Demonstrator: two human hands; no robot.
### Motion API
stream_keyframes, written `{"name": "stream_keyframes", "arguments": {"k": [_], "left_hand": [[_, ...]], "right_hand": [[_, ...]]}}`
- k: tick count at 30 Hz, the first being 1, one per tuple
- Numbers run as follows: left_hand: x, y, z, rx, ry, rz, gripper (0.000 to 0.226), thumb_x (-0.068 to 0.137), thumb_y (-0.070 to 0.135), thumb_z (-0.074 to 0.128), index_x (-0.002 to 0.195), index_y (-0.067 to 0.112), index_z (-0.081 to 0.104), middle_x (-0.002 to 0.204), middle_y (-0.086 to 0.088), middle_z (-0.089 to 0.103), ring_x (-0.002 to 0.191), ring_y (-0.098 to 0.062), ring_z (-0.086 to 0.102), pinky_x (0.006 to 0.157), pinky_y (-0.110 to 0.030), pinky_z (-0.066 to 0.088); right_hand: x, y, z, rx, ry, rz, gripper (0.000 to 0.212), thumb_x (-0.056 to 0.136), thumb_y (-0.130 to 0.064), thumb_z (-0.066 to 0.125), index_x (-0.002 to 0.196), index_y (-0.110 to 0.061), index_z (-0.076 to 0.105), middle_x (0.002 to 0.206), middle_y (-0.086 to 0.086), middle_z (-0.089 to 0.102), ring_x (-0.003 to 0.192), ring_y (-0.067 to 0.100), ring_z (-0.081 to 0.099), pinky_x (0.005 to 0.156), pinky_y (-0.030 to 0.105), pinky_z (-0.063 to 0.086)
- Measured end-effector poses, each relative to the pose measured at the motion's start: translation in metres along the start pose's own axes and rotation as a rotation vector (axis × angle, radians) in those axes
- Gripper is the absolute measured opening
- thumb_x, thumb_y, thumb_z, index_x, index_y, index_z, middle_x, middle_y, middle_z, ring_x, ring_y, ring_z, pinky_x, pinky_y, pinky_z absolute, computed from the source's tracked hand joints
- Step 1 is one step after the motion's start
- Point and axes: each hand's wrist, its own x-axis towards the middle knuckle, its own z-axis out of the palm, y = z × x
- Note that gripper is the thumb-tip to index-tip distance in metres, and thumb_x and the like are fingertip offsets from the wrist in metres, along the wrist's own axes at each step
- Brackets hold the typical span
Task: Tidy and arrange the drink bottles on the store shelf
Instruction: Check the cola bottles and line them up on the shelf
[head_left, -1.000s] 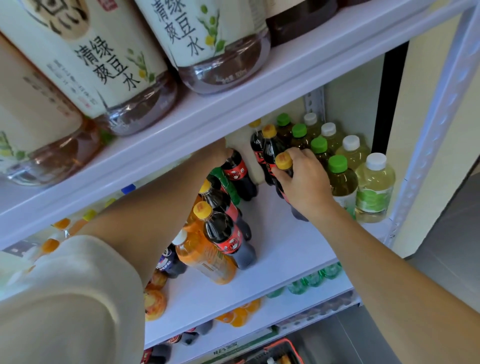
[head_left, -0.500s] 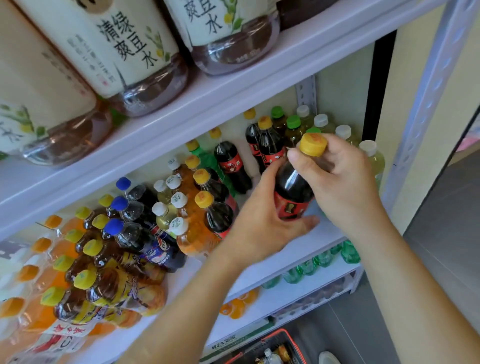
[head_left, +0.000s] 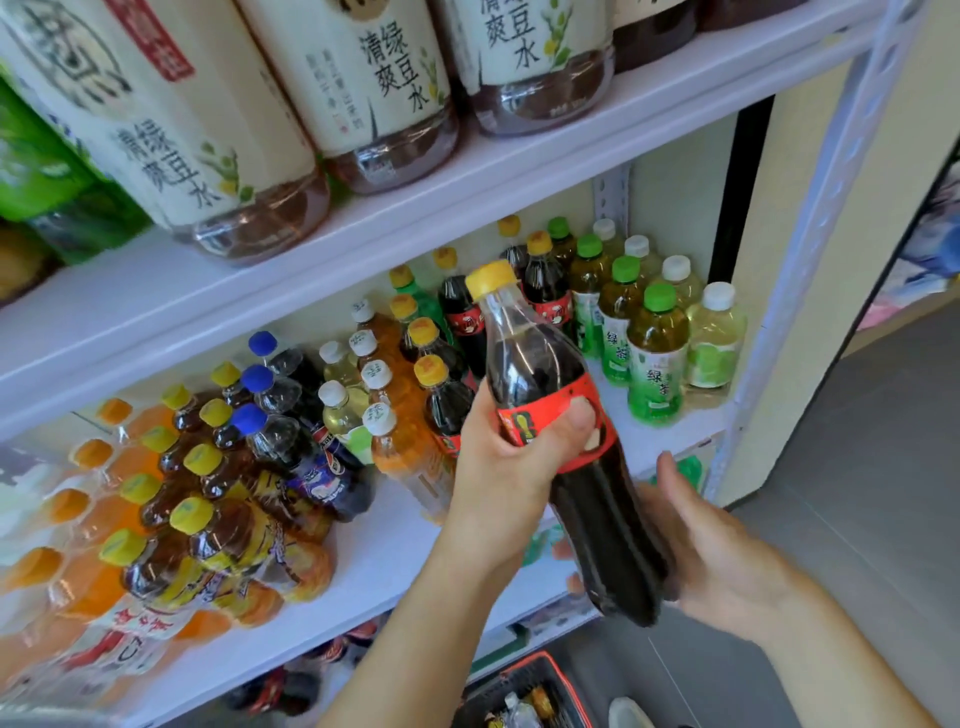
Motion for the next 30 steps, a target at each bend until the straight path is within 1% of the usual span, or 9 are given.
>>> {"name": "stream_keyframes", "arguments": {"k": [2, 4, 7, 9, 13, 19, 24, 26, 30], "left_hand": [[0.0, 0.002, -0.001, -0.052, 0.021, -0.029, 0.073, 0.068, 0.034, 0.077, 0.124, -0.006, 0.051, 0.101, -0.023, 0.066, 0.104, -0.05, 0.062, 0.093, -0.057, 0.052], [0.0, 0.004, -0.002, -0.074, 0.034, -0.055, 0.077, 0.068, 0.036, 0.075, 0.127, -0.007, 0.05, 0.108, -0.027, 0.066, 0.108, -0.05, 0.061, 0.093, -0.057, 0.052], [0.0, 0.003, -0.007, -0.1, -0.023, -0.122, 0.074, 0.071, 0.038, 0.075, 0.131, 0.004, 0.049, 0.114, -0.021, 0.069, 0.104, -0.035, 0.068, 0.085, -0.043, 0.057], [0.001, 0.002, -0.011, 0.007, -0.048, -0.145, 0.069, 0.068, 0.05, 0.076, 0.127, 0.021, 0.053, 0.107, -0.003, 0.073, 0.101, -0.021, 0.07, 0.085, -0.036, 0.056], [0.002, 0.003, -0.011, 0.132, -0.026, -0.12, 0.065, 0.066, 0.058, 0.077, 0.12, 0.03, 0.054, 0.097, 0.01, 0.072, 0.092, -0.01, 0.071, 0.073, -0.021, 0.055], [0.003, 0.004, -0.011, 0.029, 0.098, -0.11, 0.088, 0.062, 0.044, 0.087, 0.136, 0.025, 0.042, 0.106, 0.001, 0.074, 0.098, -0.018, 0.072, 0.082, -0.031, 0.058], [0.005, 0.005, -0.006, -0.039, 0.177, -0.115, 0.062, 0.063, 0.033, 0.088, 0.115, 0.02, 0.056, 0.09, 0.002, 0.073, 0.09, -0.023, 0.07, 0.088, -0.047, 0.058], [0.006, 0.005, -0.008, -0.062, 0.177, -0.128, 0.053, 0.067, 0.025, 0.088, 0.11, 0.02, 0.059, 0.087, -0.001, 0.072, 0.086, -0.025, 0.069, 0.085, -0.047, 0.058], [0.006, 0.004, -0.012, -0.207, 0.124, -0.187, 0.051, 0.068, 0.018, 0.074, 0.116, 0.012, 0.058, 0.101, -0.015, 0.071, 0.087, -0.027, 0.07, 0.079, -0.044, 0.059]], "right_hand": [[-0.006, 0.011, 0.006, 0.102, -0.136, 0.046, 0.08, 0.079, -0.069, 0.062, 0.131, -0.008, 0.058, 0.117, 0.032, 0.061, 0.095, 0.044, 0.066, 0.079, 0.049, 0.055], [-0.007, 0.016, 0.014, 0.11, -0.168, 0.006, 0.075, 0.081, -0.066, 0.062, 0.128, -0.007, 0.059, 0.102, 0.028, 0.065, 0.08, 0.036, 0.068, 0.066, 0.039, 0.055], [-0.008, 0.018, 0.026, 0.074, -0.051, -0.066, 0.078, 0.072, -0.065, 0.073, 0.118, -0.003, 0.064, 0.09, 0.028, 0.064, 0.069, 0.035, 0.066, 0.053, 0.035, 0.053], [-0.01, 0.018, 0.031, 0.026, 0.087, -0.137, 0.082, 0.06, -0.064, 0.081, 0.11, -0.001, 0.067, 0.088, 0.03, 0.063, 0.067, 0.035, 0.065, 0.049, 0.036, 0.053], [-0.014, 0.011, 0.038, -0.154, 0.287, -0.266, 0.076, 0.048, -0.067, 0.086, 0.102, -0.017, 0.071, 0.084, 0.022, 0.065, 0.068, 0.032, 0.067, 0.051, 0.035, 0.055], [-0.011, 0.011, 0.043, -0.373, 0.477, -0.427, 0.062, 0.054, -0.067, 0.082, 0.1, -0.028, 0.067, 0.076, 0.007, 0.064, 0.065, 0.022, 0.066, 0.059, 0.04, 0.059], [-0.011, 0.009, 0.044, -0.745, 0.627, -0.468, 0.059, 0.058, -0.065, 0.076, 0.107, -0.037, 0.057, 0.079, -0.003, 0.065, 0.065, 0.016, 0.067, 0.056, 0.028, 0.055], [-0.015, 0.005, 0.043, -0.67, 0.571, -0.413, 0.061, 0.057, -0.071, 0.076, 0.106, -0.037, 0.06, 0.084, -0.003, 0.067, 0.071, 0.016, 0.069, 0.058, 0.022, 0.053], [-0.015, -0.001, 0.037, 0.031, 0.225, -0.105, 0.065, 0.076, -0.064, 0.067, 0.115, -0.013, 0.069, 0.104, 0.029, 0.067, 0.08, 0.04, 0.07, 0.06, 0.04, 0.058]]}}
